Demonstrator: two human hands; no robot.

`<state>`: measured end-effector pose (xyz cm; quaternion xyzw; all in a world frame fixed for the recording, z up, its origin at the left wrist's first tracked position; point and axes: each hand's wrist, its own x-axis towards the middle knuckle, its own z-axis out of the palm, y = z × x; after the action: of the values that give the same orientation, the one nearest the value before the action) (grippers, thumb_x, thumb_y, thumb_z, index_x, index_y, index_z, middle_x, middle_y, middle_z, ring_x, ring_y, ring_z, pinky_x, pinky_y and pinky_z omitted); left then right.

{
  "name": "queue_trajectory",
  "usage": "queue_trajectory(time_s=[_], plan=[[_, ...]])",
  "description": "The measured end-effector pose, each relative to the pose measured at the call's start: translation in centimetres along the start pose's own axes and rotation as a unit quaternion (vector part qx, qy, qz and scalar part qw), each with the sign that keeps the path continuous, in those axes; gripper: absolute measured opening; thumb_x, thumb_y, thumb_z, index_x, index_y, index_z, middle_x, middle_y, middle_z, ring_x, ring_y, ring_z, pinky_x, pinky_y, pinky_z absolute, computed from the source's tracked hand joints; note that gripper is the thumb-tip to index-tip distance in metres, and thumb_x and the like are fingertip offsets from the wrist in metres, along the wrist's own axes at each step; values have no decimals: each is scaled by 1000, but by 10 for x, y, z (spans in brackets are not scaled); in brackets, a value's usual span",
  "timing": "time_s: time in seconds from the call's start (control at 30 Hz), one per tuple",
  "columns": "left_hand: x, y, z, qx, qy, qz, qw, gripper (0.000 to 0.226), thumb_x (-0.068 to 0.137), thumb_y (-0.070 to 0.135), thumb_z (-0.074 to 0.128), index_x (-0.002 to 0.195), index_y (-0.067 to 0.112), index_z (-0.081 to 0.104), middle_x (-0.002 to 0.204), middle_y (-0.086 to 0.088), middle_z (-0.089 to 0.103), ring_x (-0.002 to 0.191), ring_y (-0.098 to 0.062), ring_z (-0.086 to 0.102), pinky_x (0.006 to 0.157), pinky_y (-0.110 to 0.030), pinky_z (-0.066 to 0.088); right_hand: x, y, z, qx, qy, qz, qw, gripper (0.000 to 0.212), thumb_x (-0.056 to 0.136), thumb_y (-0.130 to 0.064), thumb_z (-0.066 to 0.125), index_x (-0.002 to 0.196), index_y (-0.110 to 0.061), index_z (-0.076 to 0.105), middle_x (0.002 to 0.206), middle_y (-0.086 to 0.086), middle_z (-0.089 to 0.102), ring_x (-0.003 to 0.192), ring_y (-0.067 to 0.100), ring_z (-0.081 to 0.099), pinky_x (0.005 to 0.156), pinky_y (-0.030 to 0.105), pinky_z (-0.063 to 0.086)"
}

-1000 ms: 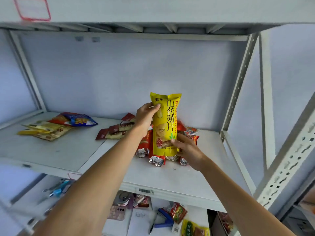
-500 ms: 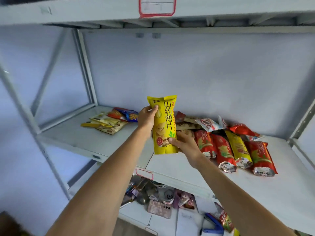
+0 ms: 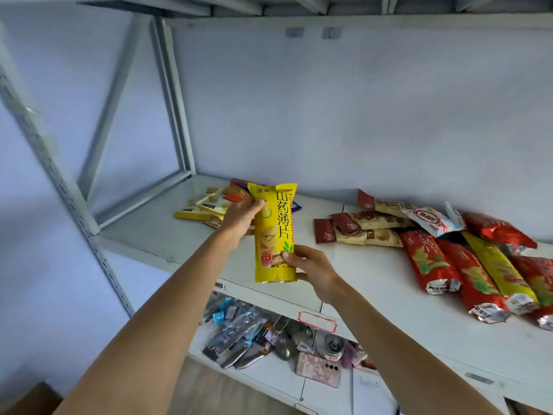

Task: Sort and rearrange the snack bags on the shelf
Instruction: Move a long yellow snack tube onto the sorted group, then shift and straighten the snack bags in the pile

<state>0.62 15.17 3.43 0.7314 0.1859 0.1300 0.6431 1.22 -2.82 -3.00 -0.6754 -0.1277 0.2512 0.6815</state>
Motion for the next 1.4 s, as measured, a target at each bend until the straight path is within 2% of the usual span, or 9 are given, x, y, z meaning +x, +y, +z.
queue_trajectory(time_s=[0.2, 0.33, 0.47, 0.53, 0.6, 0.87, 1.03, 1.23, 1.4], plan=[[56, -15, -46, 25, 36, -60, 997, 40, 95, 18, 56, 132, 3, 52, 119, -15, 64, 99, -28, 64, 77, -37, 52, 68, 14, 23, -5, 54, 85, 995, 36, 84, -25, 71, 112, -4, 66, 104, 11, 70, 87, 21, 67, 72, 35, 58], [95, -9, -85, 40, 89, -68, 993, 33, 95, 13, 52, 127, 5, 56, 112, -14, 67, 88, -25, 65, 74, -36, 53, 110, 32, 38, -107, 143, 150, 973, 67, 74, -34, 77, 129, -5, 54, 124, 12, 61, 110, 29, 61, 91, 42, 54], [123, -2, -102, 76, 111, -50, 990, 31, 94, 14, 49, 122, 5, 60, 104, -9, 68, 84, -22, 66, 68, -31, 54, 127, 23, 49, -201, 154, 162, 954, 46, 83, -29, 62, 122, -6, 53, 119, 12, 58, 106, 28, 57, 83, 33, 49], [125, -4, -102, 195, 100, -17, 976, 25, 92, 19, 49, 110, 12, 65, 97, -2, 68, 85, -21, 67, 75, -34, 56, 132, 11, 46, -285, 150, 135, 937, 52, 87, -27, 56, 135, -10, 45, 128, 13, 55, 118, 28, 54, 88, 31, 45], [121, -6, -96, 383, 93, 46, 918, 19, 91, 23, 47, 98, 20, 65, 95, 3, 64, 88, -22, 63, 81, -32, 50, 131, -5, 39, -362, 160, 101, 913, 57, 89, -28, 53, 142, -15, 39, 138, 11, 52, 124, 29, 50, 95, 33, 44], [95, -2, -44, 544, -71, 218, 807, 34, 91, 40, 51, 117, 23, 66, 106, -7, 71, 96, -26, 64, 71, -30, 45, 84, -53, -6, -561, 212, -37, 800, 44, 94, -19, 47, 139, -18, 48, 146, 3, 44, 139, 23, 31, 113, 37, 25], [48, -6, 5, 555, -177, 260, 770, 43, 90, 48, 50, 126, 26, 60, 122, -9, 65, 112, -29, 59, 77, -31, 40, 8, -60, -29, -605, 263, 21, 752, 43, 97, -24, 43, 140, -22, 45, 149, 1, 40, 142, 21, 26, 115, 38, 19], [23, -11, 29, 531, -202, 289, 770, 43, 89, 47, 51, 126, 26, 61, 126, -7, 64, 118, -27, 57, 93, -33, 45, -45, -49, -47, -632, 248, 83, 729, 48, 99, -30, 40, 146, -20, 34, 160, 5, 18, 148, 26, 9, 119, 45, 9], [-15, 0, 67, 521, -221, 310, 764, 35, 90, 42, 51, 115, 25, 66, 114, -10, 67, 107, -31, 60, 78, -31, 43, -100, -38, -85, -616, 273, 126, 728, 51, 99, -32, 41, 147, -17, 33, 158, 7, 20, 146, 30, 12, 117, 48, 14]])
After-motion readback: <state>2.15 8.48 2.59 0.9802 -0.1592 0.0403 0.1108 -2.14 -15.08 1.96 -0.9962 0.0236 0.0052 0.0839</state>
